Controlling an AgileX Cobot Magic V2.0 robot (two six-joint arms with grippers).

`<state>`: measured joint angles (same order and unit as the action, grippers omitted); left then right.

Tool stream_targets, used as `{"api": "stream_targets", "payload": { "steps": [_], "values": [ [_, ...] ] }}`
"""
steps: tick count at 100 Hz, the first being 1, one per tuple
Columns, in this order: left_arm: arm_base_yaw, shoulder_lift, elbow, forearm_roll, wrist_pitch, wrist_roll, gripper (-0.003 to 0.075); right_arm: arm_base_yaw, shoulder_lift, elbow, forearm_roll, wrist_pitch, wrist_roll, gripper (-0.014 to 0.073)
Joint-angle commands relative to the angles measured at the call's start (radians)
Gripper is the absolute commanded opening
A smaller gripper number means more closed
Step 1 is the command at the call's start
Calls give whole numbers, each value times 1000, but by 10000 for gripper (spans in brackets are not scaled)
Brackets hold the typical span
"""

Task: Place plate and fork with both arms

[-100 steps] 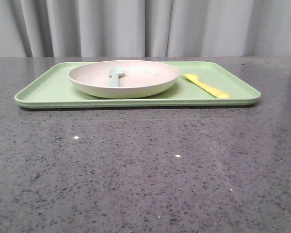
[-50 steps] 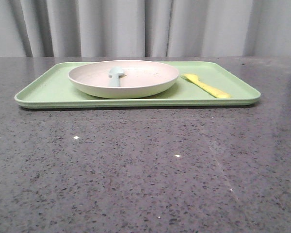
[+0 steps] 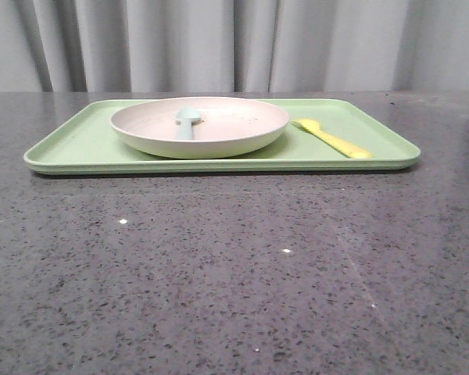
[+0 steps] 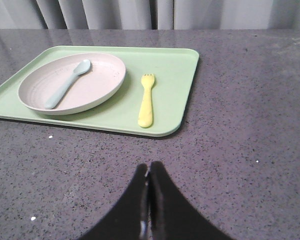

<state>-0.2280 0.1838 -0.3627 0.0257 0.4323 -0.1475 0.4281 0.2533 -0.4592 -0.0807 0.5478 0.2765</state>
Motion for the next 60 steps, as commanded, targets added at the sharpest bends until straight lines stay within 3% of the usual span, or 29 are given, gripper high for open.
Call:
{"api": "stream_targets", "payload": {
  "steps": [1,24,40,60],
  "values": [
    [30,-17,43,-2,-208,-5,-20,-5,8,-24,-21,-71,-4,-59],
    [139,-105,184,-3,-286,-3,-20,-5,8,-24,-21,-71,-4,-59],
    [202,-149,257,-67,-382,128,-20,-5,8,-24,-21,-71,-4,-59],
    [264,-220,336,-88,-386,122,-20,-5,8,-24,-21,-71,-4,-59]
  ]
}}
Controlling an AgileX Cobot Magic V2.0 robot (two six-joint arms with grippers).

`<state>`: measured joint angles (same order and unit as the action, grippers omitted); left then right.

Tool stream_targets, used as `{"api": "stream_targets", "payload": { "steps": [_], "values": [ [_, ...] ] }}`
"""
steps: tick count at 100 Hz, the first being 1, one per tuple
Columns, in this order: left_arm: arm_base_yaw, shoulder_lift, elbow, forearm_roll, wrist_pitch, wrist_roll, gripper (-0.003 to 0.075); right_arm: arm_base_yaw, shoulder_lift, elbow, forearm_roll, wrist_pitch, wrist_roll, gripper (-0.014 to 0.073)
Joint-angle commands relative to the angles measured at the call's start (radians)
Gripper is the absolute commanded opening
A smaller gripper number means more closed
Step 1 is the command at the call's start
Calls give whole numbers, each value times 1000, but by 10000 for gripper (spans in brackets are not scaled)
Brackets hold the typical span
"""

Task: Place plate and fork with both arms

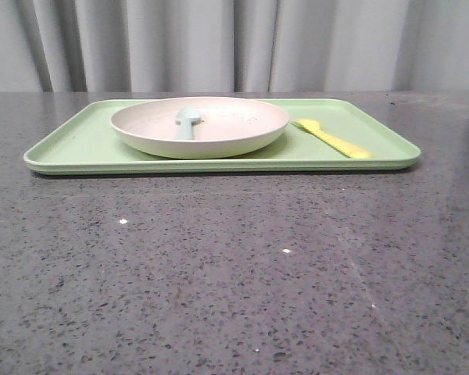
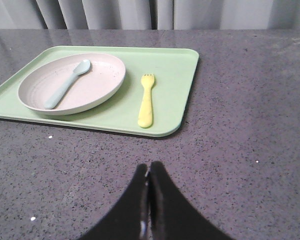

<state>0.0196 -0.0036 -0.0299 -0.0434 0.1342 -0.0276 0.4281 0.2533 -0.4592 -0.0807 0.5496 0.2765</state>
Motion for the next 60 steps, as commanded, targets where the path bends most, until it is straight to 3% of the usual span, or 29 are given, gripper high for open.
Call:
{"api": "stream_targets", "payload": {
  "steps": [1,60],
  "values": [
    [19,-34,10,-19,-91,-2,-20,-5,8,-24,-21,-73,-4,-59],
    [19,-30,42,-26,-123,-25,-20,-5,8,-24,-21,-71,-4,-59]
  ]
}}
